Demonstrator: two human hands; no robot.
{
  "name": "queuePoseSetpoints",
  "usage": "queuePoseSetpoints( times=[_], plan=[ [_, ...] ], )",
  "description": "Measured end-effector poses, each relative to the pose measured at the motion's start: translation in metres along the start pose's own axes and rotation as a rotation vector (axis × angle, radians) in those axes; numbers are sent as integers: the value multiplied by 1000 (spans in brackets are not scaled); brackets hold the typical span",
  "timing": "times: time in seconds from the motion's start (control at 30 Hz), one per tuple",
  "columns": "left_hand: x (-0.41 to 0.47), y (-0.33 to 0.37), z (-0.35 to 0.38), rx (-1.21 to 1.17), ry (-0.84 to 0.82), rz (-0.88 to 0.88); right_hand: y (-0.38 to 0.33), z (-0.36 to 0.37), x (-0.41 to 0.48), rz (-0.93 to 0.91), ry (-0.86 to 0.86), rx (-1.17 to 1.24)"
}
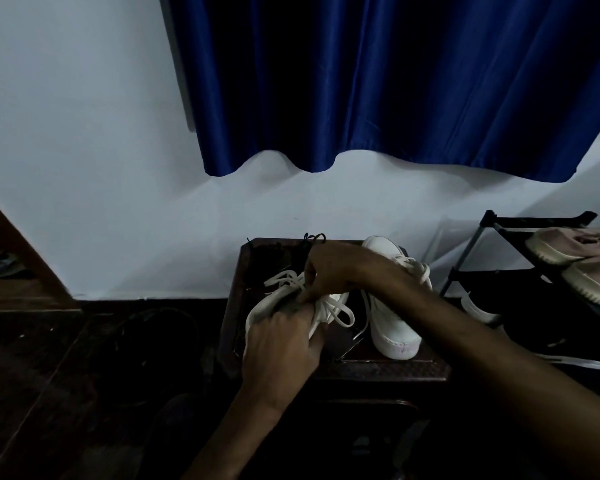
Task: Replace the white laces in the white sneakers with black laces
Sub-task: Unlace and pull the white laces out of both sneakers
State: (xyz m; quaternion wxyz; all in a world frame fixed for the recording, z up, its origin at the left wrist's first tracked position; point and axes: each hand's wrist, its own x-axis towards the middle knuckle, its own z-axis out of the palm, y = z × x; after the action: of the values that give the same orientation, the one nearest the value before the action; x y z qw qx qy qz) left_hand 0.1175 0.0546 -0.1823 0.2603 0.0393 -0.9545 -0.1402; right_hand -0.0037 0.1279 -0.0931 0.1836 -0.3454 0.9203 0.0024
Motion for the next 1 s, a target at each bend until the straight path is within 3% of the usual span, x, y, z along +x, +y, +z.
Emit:
queuePoseSetpoints(
  times=[0.2,0.33,0.4,0.5,0.57,0.67,0.83,1.0],
  plan=[
    [1,0,1,45,-2,6,-24,-5,-6,44,56,-276],
    [0,-1,0,68,-21,27,-35,-3,-6,14,108,-246],
    [1,2,-4,78,-10,26,-30,-12,0,25,238,-68],
    [3,6,-9,88,41,43,-14,-31,14,18,433,508],
    [2,5,-10,81,67,52,-5,-37,19,3,460,650],
    [1,3,-8,68,45,50,7,-26,15,-13,261,390],
    [1,1,-1,36,-3,-8,12,-7,5,7,-117,160],
    [0,2,-1,40,-19,0,-2,-2,5,34,147,-12]
  ],
)
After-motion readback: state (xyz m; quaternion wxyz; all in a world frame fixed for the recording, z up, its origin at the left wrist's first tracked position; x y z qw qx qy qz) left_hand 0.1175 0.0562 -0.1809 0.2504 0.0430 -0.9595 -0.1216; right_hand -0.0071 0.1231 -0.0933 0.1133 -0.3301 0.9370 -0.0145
